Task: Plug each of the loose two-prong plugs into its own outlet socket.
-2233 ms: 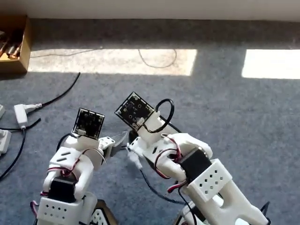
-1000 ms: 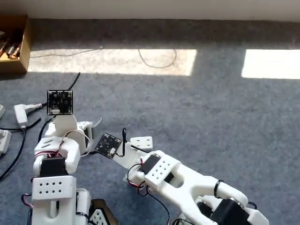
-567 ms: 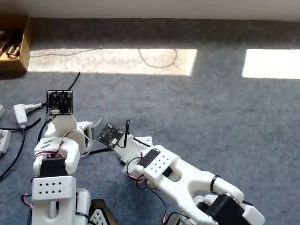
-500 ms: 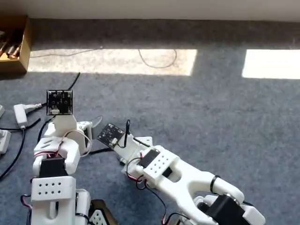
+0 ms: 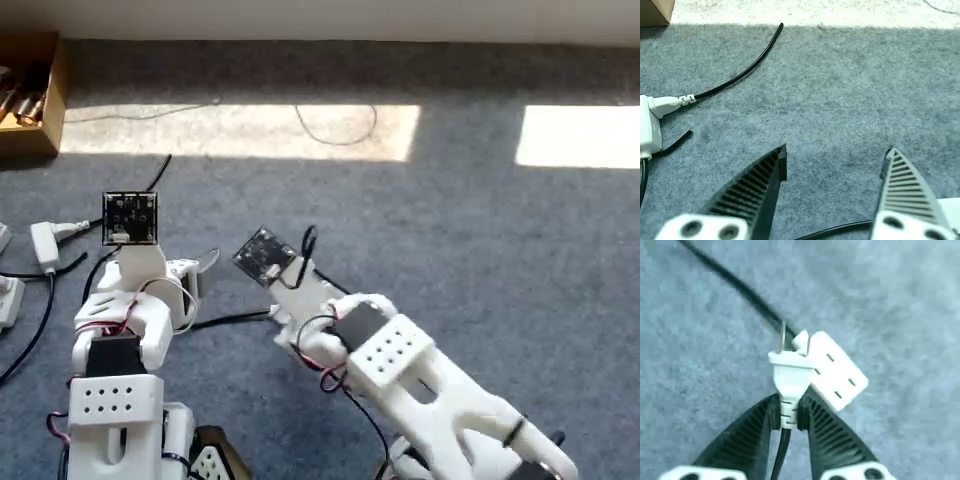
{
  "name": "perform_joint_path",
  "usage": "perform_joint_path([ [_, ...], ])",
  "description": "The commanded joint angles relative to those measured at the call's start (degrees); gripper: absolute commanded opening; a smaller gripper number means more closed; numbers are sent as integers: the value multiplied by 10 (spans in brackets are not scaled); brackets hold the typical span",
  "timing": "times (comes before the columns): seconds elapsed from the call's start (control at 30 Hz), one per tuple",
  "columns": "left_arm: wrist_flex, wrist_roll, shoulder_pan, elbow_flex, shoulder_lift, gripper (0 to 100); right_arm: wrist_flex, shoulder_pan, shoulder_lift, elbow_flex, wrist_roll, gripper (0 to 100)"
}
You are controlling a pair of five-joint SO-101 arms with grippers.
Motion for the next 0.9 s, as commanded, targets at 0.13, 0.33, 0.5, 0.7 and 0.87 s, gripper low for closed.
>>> perform_joint_path([
  [0.13, 4, -33, 95, -28, -2, 364, 29, 8, -260, 52, 19, 5],
  [0.33, 3, -30, 101, -63, -2, 369, 7, -13, -234, 82, 30, 5],
  [0.5, 4, -30, 124, -65, -2, 369, 0, -14, -195, 78, 30, 5],
  [0.7, 26, -31, 165, -65, -2, 369, -29, 20, -169, 79, 27, 5],
  [0.87, 29, -35, 188, -27, -2, 369, -28, 57, -169, 77, 27, 5],
])
